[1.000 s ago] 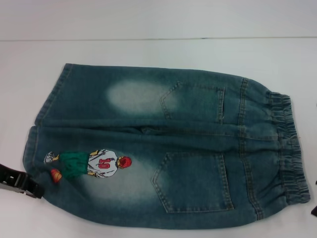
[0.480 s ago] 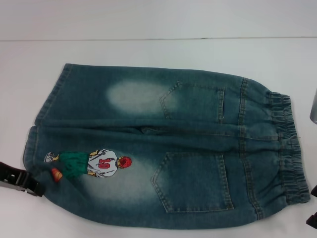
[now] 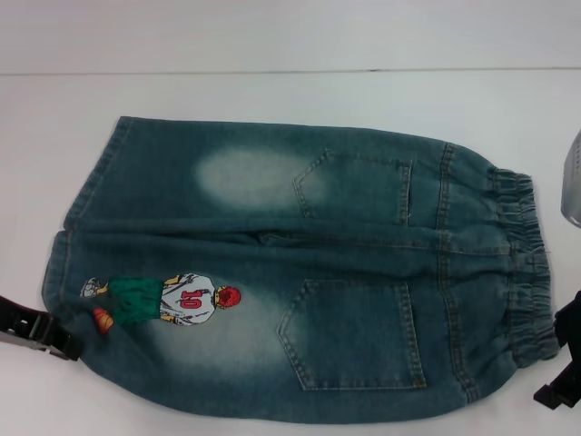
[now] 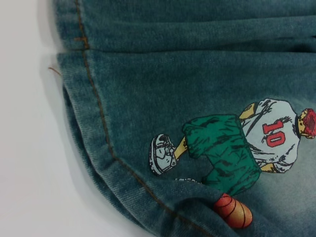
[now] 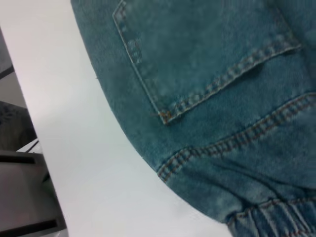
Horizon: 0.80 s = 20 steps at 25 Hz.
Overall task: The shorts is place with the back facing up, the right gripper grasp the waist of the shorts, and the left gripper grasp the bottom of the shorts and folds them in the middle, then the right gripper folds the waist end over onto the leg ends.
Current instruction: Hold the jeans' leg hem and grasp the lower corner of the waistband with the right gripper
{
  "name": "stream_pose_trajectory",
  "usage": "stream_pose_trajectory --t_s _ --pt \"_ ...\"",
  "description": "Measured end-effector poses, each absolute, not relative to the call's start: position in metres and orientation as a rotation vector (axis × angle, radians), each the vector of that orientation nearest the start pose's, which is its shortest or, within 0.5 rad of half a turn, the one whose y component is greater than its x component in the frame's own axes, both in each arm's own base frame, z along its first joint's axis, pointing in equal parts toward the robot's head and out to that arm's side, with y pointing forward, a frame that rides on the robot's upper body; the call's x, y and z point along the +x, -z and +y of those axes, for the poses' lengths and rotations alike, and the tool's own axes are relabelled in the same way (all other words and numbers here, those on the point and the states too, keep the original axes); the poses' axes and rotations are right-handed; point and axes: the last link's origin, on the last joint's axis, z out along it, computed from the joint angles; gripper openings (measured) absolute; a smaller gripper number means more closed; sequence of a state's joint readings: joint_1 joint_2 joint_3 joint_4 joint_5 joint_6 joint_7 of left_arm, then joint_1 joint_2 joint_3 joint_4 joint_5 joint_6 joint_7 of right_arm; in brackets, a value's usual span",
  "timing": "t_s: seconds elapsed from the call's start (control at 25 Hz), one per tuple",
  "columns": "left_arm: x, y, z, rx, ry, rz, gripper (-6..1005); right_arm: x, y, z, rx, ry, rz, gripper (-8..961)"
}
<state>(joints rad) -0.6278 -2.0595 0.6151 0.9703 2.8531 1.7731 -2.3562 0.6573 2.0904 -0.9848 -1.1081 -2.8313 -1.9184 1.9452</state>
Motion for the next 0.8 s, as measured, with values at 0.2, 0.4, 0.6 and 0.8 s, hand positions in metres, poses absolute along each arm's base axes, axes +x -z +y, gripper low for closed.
stream_pose_trajectory --t_s 0.2,0.4,0.6,0.8 --pt "-0.303 -0.052 0.316 -2.368 -0.358 -1.742 79 0.247 -0.038 0.318 -2.946 0.815 0.806 833" --pt "-0.302 -0.050 0.318 -2.374 -0.356 -1.737 79 0.242 -0.038 0.319 -2.973 0.780 0.757 822" --pt "-0.301 -0.050 0.318 -2.373 -0.355 -1.739 79 0.243 -0.033 0.318 -3.007 0.750 0.757 811" --pt "-0.301 -0.051 0.319 -2.369 -0.356 -1.737 79 0.249 -0.031 0.320 -2.985 0.756 0.768 800"
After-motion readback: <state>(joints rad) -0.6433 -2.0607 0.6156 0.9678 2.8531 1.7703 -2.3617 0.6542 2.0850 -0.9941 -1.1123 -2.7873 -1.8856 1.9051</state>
